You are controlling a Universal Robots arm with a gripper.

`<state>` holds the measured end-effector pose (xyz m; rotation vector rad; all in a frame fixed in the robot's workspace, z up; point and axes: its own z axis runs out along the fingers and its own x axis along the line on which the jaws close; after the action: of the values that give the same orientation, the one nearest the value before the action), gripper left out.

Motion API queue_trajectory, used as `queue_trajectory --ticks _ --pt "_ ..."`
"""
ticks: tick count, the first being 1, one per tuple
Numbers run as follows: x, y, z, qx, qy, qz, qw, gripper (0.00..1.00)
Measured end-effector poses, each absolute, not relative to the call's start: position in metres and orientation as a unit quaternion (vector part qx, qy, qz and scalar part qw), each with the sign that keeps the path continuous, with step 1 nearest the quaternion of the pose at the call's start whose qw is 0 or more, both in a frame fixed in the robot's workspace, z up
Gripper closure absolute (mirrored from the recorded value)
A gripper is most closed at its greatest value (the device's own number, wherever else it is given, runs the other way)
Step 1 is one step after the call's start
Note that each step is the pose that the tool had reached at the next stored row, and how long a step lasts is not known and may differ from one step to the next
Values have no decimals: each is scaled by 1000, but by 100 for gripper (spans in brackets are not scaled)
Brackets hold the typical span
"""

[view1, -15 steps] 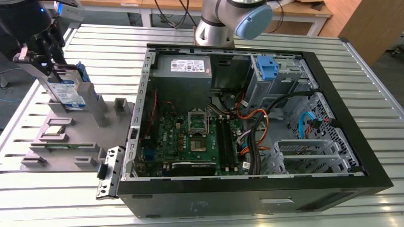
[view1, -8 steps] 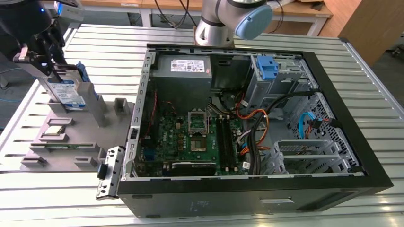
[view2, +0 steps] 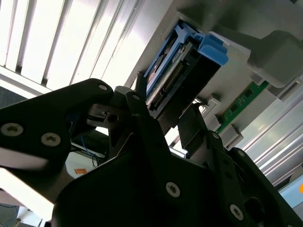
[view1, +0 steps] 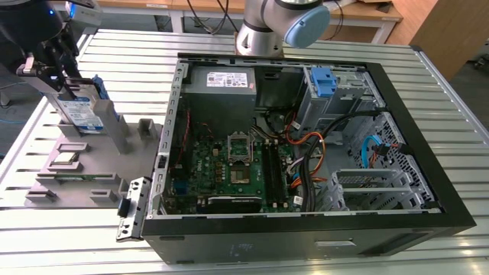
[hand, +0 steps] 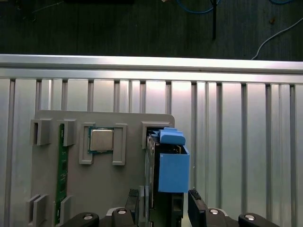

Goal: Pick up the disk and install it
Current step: 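Pick up the disk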

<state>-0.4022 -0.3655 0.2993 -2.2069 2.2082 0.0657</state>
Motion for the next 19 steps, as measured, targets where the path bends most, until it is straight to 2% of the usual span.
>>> queue_trajectory --ticks 5,7,8,9,19 --pt "-402 -365 299 -707 707 21 10 49" --pt "-402 -365 299 -707 707 21 10 61" --pt "-402 -366 299 -707 707 21 10 61" --pt "-402 -366 299 -707 707 21 10 65" --pt "-402 -365 299 -707 707 22 10 65"
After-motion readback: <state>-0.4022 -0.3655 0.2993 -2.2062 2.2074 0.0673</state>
